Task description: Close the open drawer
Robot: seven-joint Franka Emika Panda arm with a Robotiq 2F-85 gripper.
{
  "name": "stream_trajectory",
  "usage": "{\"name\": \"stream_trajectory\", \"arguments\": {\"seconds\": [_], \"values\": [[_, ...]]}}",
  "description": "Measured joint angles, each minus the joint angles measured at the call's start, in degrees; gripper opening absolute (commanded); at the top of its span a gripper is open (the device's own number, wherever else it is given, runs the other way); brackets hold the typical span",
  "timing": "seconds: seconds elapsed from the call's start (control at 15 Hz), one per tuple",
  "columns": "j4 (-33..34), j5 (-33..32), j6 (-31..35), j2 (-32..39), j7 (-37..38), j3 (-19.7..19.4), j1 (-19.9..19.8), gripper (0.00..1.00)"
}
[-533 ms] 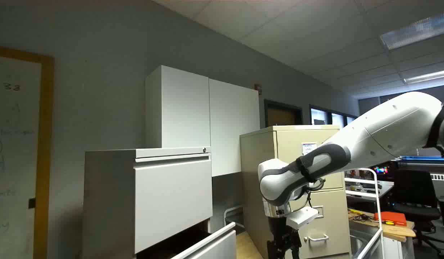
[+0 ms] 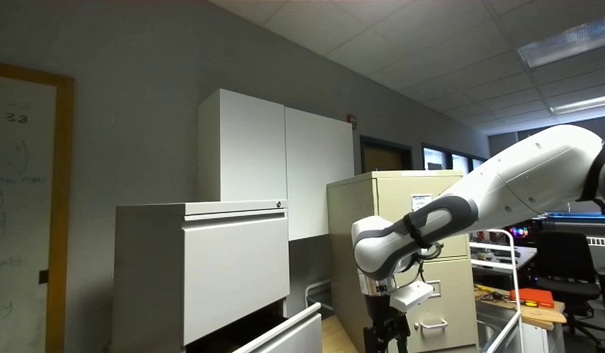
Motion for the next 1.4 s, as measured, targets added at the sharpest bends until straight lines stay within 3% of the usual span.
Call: {"name": "stream_trajectory", "arguments": {"seconds": [0.4, 0.47, 0.73, 1.13, 1.4], "values": [[0.0, 0.5, 1.6, 0.5, 0.4, 0.0, -0.1, 1.00], [0.0, 0.8, 2.6, 0.7, 0.6, -0.1, -0.1, 0.82], [0.3, 3.9, 8.8, 2.4, 1.6, -0.6, -0.2, 0.52], [2.5, 12.4, 23.3, 8.6, 6.0, -1.0, -0.2, 0.05], [6.1, 21.1, 28.1, 13.0, 8.2, -0.9, 0.1, 0.00]]}}
